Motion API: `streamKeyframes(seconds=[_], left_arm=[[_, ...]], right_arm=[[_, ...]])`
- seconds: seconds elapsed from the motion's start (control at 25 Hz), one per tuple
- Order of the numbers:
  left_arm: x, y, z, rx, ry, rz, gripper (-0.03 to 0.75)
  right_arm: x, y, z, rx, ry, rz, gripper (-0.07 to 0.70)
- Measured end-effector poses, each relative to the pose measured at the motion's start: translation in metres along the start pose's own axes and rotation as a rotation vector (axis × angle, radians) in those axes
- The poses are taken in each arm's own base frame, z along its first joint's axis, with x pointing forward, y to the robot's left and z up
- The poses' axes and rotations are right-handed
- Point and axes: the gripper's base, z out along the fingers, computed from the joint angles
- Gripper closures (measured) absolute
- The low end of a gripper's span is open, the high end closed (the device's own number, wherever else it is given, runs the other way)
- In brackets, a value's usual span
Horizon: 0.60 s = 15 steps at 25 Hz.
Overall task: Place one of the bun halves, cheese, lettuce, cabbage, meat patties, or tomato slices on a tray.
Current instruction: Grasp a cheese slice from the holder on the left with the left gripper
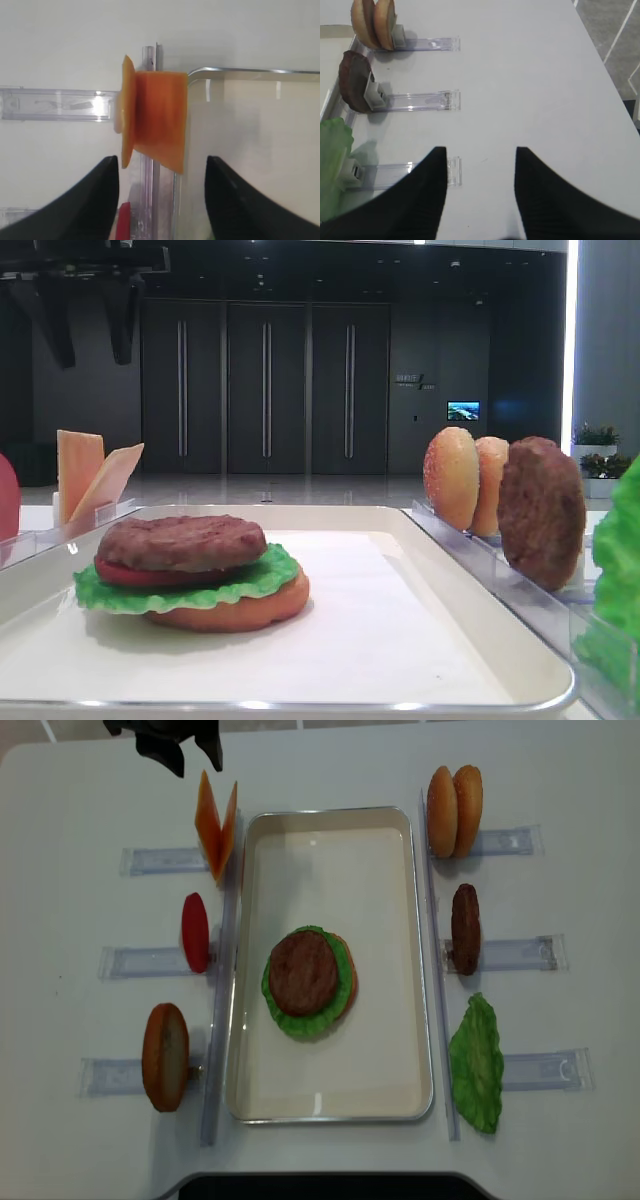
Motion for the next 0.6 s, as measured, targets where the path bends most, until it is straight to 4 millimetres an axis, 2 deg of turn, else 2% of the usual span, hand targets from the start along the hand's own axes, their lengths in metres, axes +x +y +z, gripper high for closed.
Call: streamKeyframes(seconds=[0.2, 0.6], left_arm=[[-0.002, -0.003, 0.022, -0.003, 0.023, 0.0, 0.297], [-0.004, -0.007, 0.046, 0.003, 0.034, 0.0, 0.297]], right_arm=[[0.0, 0.0, 0.0, 0.0, 0.0, 0.0, 0.325], [0.0, 0.0, 0.0, 0.0, 0.0, 0.0, 0.325]])
